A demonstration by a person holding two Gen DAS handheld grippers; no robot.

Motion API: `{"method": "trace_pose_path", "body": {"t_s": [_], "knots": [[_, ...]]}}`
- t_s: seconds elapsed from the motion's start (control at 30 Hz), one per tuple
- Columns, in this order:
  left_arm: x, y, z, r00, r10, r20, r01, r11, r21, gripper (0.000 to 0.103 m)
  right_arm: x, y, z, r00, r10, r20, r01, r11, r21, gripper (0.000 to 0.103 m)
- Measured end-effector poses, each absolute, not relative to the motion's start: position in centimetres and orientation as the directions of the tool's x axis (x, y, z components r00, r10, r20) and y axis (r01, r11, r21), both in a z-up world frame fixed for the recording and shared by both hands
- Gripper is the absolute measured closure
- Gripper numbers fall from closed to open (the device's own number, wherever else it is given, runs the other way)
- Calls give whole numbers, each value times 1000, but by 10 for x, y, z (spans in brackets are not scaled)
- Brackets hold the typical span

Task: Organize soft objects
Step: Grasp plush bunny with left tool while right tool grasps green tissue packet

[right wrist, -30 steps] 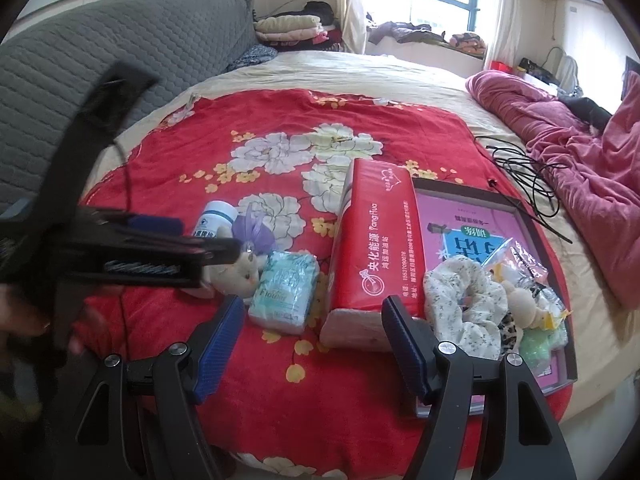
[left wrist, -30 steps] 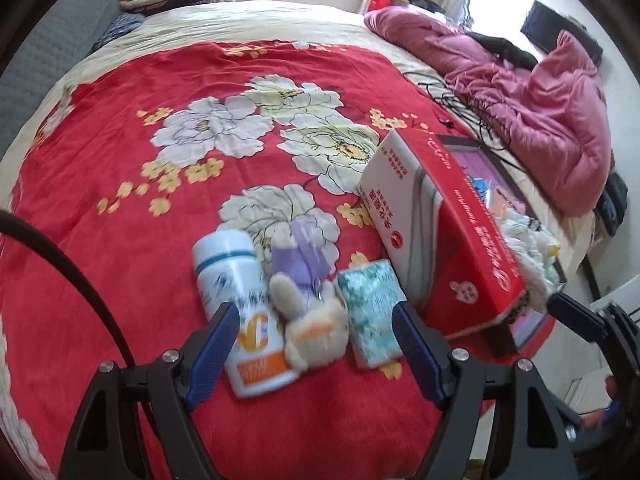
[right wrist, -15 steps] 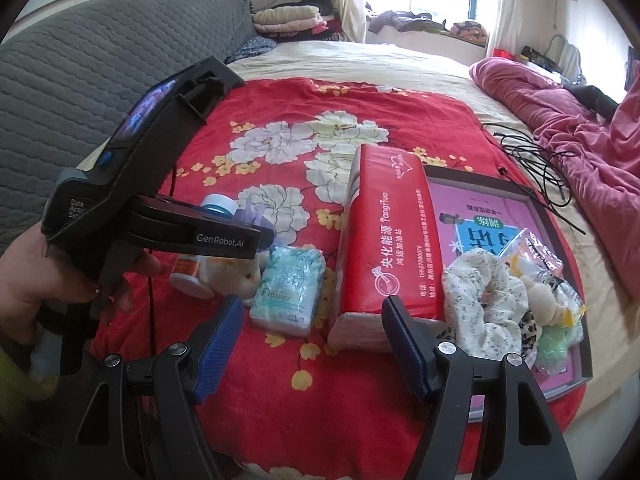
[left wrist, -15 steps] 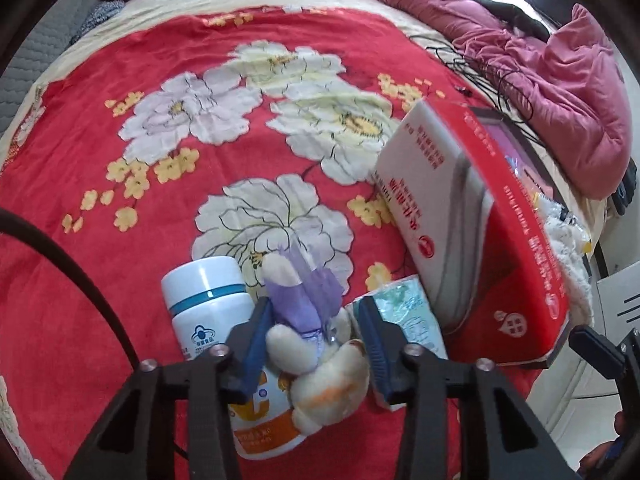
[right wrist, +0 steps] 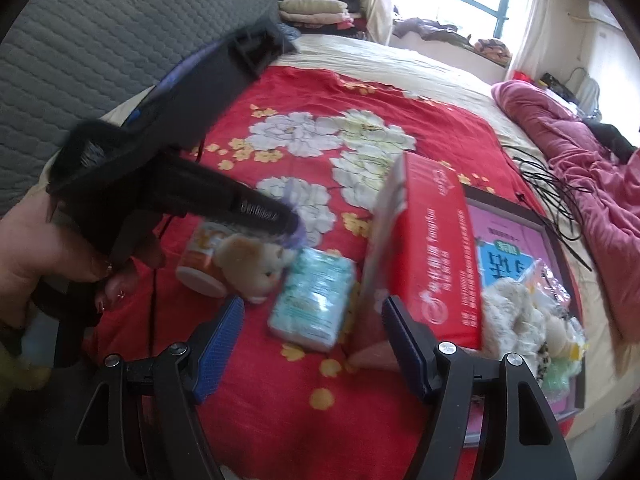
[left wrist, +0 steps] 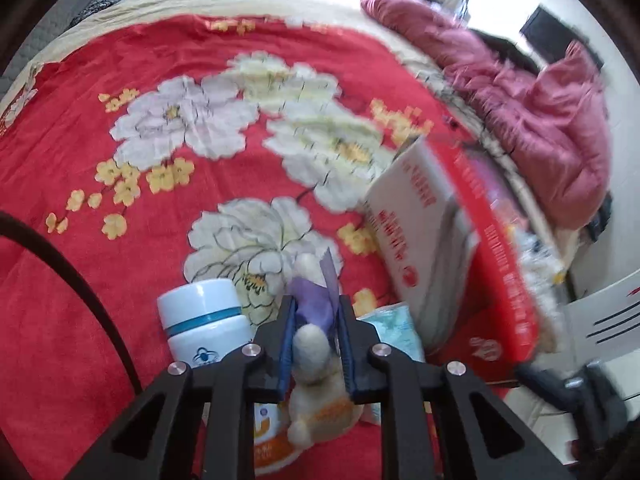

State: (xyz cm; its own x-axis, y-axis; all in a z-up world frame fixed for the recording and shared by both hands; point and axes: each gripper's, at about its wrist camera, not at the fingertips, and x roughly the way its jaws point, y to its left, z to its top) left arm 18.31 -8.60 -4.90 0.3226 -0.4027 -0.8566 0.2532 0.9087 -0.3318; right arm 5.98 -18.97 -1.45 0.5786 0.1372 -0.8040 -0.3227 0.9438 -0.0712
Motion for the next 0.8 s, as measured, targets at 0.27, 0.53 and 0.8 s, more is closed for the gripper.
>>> {"method": "trace_pose_path", "body": {"t_s": [0.27, 0.53, 0.8], "knots": [[167, -48, 13, 453, -448, -771, 257, 894, -368, 83, 86, -153, -54, 508, -42, -860, -298, 929, -221, 30], [152, -12, 24, 498, -430, -753, 235, 903, -360, 83, 110, -134, -92, 494, -257, -831, -235, 881, -412, 30], [142, 0, 16, 498, -434, -750, 209, 900, -383, 83, 114, -132, -105, 526, -312, -791, -298, 804, -515, 66]]}}
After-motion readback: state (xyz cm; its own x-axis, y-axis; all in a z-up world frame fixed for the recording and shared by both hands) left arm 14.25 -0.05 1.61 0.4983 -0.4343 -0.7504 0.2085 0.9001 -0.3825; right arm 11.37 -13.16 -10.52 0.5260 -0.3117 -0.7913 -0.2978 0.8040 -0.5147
